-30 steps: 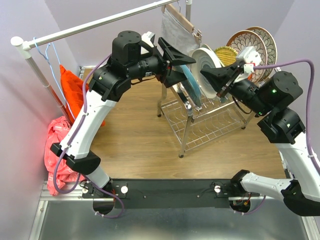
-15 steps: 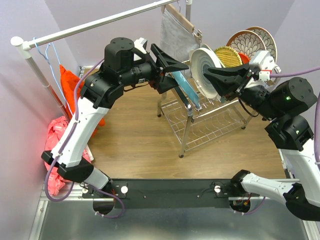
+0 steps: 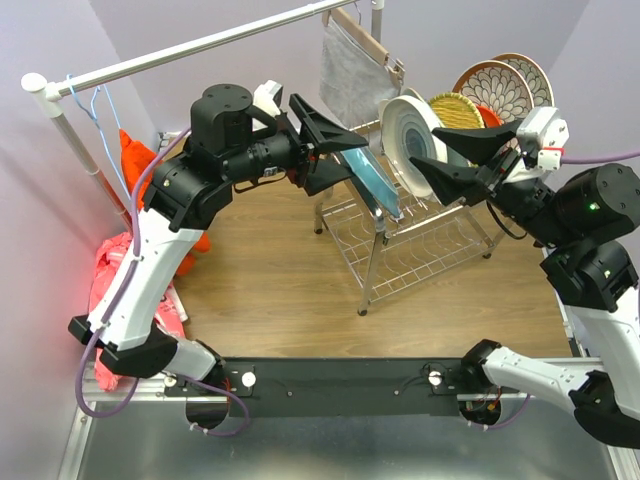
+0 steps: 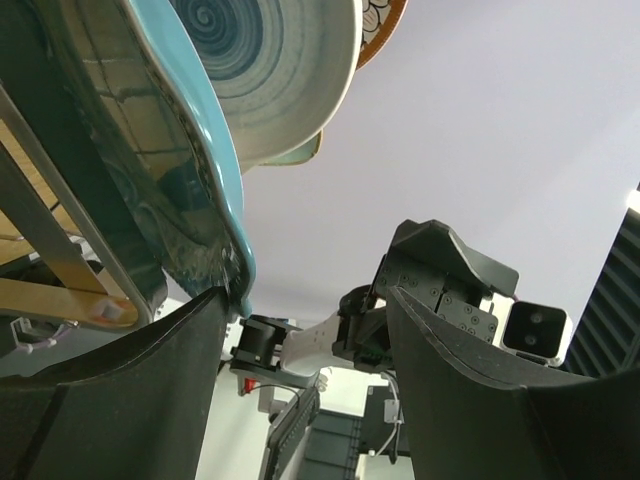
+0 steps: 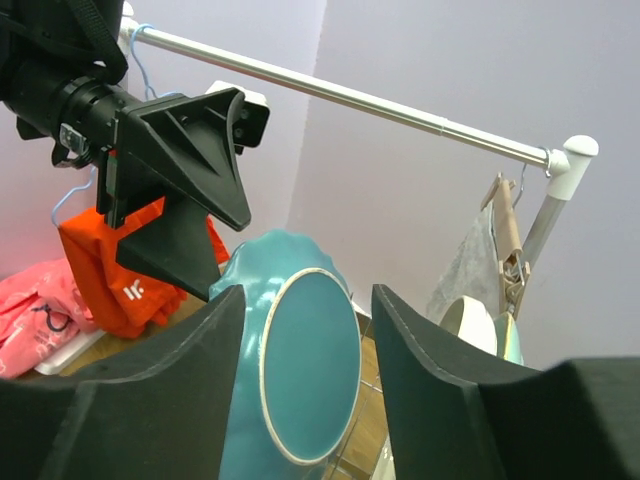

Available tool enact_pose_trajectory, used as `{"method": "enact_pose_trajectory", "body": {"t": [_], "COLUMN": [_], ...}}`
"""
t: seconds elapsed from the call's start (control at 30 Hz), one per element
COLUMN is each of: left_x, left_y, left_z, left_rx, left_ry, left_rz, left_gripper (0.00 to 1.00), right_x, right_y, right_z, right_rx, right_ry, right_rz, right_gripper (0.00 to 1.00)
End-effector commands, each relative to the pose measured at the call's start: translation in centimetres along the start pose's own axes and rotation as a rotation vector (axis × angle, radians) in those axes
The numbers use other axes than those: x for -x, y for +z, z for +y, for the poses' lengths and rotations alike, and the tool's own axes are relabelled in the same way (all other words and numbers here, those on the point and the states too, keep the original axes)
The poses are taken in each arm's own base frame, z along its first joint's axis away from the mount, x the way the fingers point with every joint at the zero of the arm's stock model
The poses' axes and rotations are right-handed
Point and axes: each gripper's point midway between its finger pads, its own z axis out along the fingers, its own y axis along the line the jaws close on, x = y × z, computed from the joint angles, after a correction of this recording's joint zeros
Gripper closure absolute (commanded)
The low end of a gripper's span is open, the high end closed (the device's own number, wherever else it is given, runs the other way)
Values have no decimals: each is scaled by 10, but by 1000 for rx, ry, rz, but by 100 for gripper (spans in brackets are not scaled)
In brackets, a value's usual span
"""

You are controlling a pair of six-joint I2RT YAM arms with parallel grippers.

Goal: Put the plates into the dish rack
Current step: Insert the plate into the dish rack

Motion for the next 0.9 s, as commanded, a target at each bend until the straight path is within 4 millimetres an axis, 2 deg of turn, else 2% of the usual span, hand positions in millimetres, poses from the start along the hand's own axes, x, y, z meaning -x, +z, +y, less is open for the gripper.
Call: {"method": "enact_pose_trajectory", "body": {"t": [0.0,0.33,0.57,0.77,0.8,0.87], "left_x": [-2,-2,2,9,12,17], "left_y": [-14,-26,-47,-63,-60,-65], "left_z": [-3,4,-1,-5,2,-2], "left_rx": [-13,8,8,-27,-15,-47], "left_ry": [45,43,97,193,208,256], "left_rz": [-26,-60,-132,-214,-220,-259], "left_gripper": [27,27,27,27,27,27], "right_x": [19,25,30,36,36,37], "right_y": [-8,-19,-26,-37,-39,-44], "right_z": [-7,-12,-19,-38,-45,-52], "right_rx": [-39,-82,-124,-236,-274,-321], "right_ry": [-13,-20,-39,-57,-62,-61], "right_rz": [-44,-56,-65,-66,-61,-59], "right_gripper": [37,33,30,25,22,20]}}
